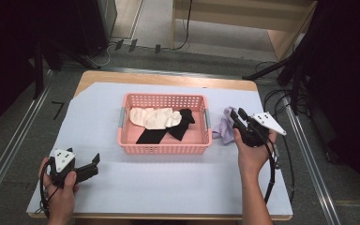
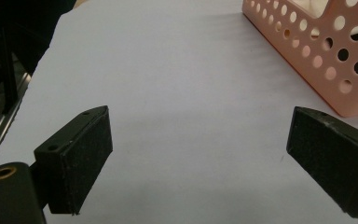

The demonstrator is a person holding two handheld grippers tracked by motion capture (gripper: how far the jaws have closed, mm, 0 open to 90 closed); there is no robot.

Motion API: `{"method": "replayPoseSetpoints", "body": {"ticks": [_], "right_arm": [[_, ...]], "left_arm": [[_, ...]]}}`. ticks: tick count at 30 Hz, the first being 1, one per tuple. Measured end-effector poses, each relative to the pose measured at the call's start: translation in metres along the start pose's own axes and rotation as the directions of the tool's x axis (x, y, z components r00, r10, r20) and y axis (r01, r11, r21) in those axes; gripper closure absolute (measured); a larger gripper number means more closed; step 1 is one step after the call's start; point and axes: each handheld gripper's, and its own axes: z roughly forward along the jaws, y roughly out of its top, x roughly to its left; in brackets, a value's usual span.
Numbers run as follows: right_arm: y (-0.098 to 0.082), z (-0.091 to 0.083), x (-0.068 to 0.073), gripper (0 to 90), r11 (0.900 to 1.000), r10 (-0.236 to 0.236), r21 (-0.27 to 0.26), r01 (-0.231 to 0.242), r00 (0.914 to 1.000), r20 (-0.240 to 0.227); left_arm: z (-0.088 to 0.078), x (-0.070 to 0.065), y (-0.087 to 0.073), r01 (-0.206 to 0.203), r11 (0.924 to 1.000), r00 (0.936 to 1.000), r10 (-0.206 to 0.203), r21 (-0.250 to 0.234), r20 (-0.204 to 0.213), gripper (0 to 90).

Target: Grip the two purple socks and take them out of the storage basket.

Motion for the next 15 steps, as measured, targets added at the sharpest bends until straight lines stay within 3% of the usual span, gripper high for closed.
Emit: {"method": "replayPoseSetpoints", "body": {"ticks": [3,10,15], "right_arm": [[-0.007,-0.011,-0.009,50.3,0.999,0.039,-0.008,-0.039,0.9991,0.017],[-0.024,-0.033,-0.027,44.0,0.998,0.063,-0.005,-0.063,0.9967,0.051],[-0.043,-0.050,-0.040,40.2,0.998,0.052,0.013,-0.054,0.9951,0.083]], "left_arm": [[0.000,0.000,0.000,0.000,1.0000,1.0000,0.000,0.001,-0.003,7.7],[-0.001,-0.001,0.000,-0.006,1.0000,0.9999,0.006,-0.001,-0.008,7.7],[-0.001,-0.001,0.000,-0.008,1.0000,0.9999,0.008,-0.002,-0.010,7.7]]}}
